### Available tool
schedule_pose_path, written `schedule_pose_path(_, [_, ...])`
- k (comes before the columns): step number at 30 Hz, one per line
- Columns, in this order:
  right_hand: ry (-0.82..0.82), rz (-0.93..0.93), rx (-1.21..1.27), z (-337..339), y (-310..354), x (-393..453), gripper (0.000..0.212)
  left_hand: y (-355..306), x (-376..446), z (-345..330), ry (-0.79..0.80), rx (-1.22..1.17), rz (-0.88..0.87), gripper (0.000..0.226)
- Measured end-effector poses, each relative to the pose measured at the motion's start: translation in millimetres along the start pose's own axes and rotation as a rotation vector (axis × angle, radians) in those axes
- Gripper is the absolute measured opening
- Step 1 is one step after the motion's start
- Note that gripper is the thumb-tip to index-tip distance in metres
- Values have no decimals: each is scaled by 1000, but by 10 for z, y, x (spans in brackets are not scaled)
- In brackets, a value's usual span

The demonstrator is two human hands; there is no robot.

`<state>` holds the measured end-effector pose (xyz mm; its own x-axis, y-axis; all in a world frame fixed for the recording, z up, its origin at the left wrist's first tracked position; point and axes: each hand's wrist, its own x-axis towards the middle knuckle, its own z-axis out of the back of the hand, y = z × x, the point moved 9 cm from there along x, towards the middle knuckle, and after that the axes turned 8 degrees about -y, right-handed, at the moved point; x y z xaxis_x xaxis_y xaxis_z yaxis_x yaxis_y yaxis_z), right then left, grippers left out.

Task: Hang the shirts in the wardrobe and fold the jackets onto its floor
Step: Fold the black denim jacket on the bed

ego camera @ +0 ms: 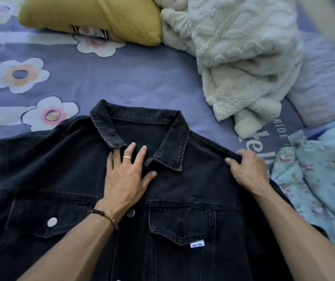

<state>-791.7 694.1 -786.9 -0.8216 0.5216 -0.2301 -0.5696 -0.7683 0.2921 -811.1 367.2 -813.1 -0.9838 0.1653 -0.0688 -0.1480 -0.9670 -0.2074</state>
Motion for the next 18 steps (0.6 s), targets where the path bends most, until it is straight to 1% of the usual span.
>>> schedule_pose_path(1, [-53,15,51,62,-23,36,24,-16,-29,-54,-6,26,-20,74])
schedule_pose_path(3, [-61,38,87,77,-87,38,22,7,-28,-110,-11,66,9,73])
schedule_pose_path(4, [-41,31,62,73,-193,-25,28,-9,-46,-124,-3,76,33,72])
schedule_pose_path(5, [-27,12,-2,101,-300,-111,40,-29,-46,-99,-6,72,64,74])
schedule_pose_path(7, [-47,-15,-223,229,-595,-323,58,-154,-114,69,-78,69,103,80])
schedule_pose_path(8, [-69,2,-340,302,-703,-421,62,-310,-197,179,-154,56,60,82])
schedule_pose_path(9, [-77,20,-421,367,-795,-515,66,-559,-341,267,-229,19,-39,82])
schedule_pose_path(10, [-78,20,-457,412,-882,-585,72,-876,-548,287,-265,-42,-170,79])
schedule_pose_path(11, [-70,-14,-439,440,-974,-629,80,-1217,-788,265,-242,-110,-298,77])
schedule_pose_path(12, [-45,-80,-363,463,-1085,-669,86,-1526,-1034,196,-168,-162,-387,75])
schedule_pose_path(13, [-14,-145,-287,463,-1188,-712,88,-1751,-1224,92,-56,-190,-418,75])
schedule_pose_path(14, [15,-165,-265,463,-1290,-747,81,-1890,-1377,-62,76,-204,-400,78])
schedule_pose_path(15, [37,-128,-305,466,-1339,-753,66,-1912,-1483,-259,214,-197,-352,86])
schedule_pose_path(16, [25,-49,-359,511,-1372,-744,48,-1902,-1567,-408,299,-158,-333,96])
schedule_pose_path(17, [-25,20,-406,591,-1413,-737,32,-1904,-1620,-492,323,-103,-366,104])
schedule_pose_path(18, [-85,64,-430,685,-1450,-709,21,-1886,-1637,-528,324,-60,-394,110])
